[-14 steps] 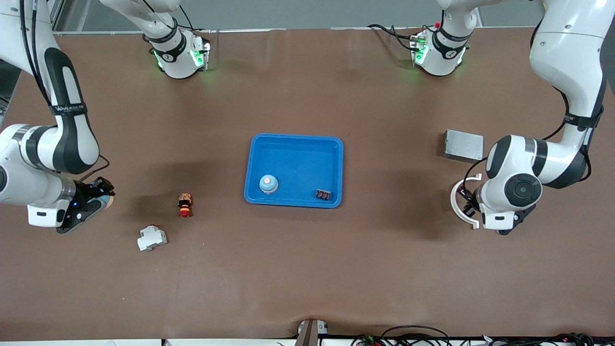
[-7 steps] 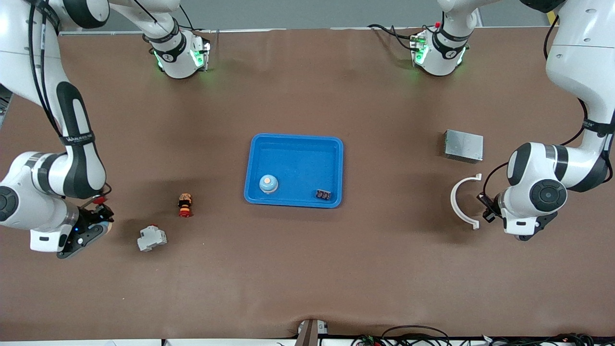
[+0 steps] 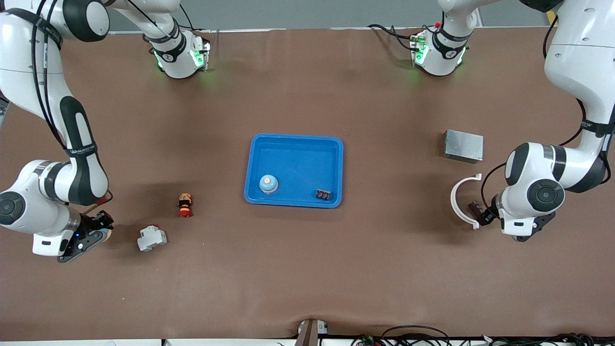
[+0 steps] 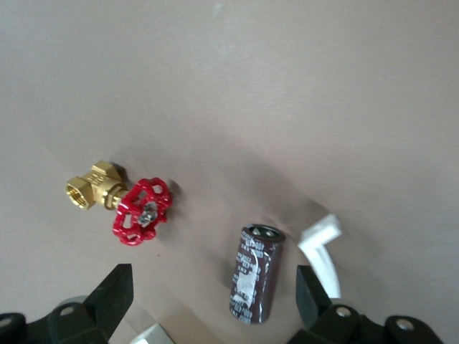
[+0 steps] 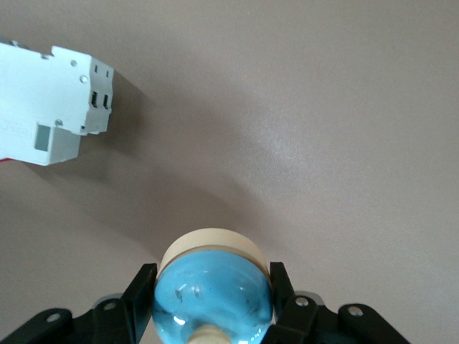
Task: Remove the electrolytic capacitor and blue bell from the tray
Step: 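Lower the button with the right gripper while the left gripper grasps another capacitor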
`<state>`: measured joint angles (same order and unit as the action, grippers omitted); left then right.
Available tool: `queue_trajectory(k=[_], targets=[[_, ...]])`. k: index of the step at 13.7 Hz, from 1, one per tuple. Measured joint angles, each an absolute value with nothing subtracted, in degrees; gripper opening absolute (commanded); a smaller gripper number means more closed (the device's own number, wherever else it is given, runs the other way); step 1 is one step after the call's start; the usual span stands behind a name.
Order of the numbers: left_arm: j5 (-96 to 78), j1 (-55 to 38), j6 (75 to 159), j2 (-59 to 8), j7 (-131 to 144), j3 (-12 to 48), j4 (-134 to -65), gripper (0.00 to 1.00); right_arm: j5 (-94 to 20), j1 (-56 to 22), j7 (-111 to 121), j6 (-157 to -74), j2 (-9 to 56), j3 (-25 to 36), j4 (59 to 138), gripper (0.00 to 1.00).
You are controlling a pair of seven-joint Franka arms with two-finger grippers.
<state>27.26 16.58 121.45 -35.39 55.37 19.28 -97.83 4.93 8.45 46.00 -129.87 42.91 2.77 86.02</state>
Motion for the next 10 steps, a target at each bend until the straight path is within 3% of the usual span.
queue_trajectory(k=[6, 10], targets=[[22.5, 14.9, 116.7, -33.5, 76.0, 32.8, -97.1, 1.0, 4.9, 8.6, 46.0, -133.4, 45.6, 2.7, 86.0, 0.16], [22.3, 4.8, 118.3, -35.1, 92.7, 34.4, -95.3, 1.0, 4.9, 9.2, 46.1, -135.1, 47.1, 2.8, 85.6, 0.17]])
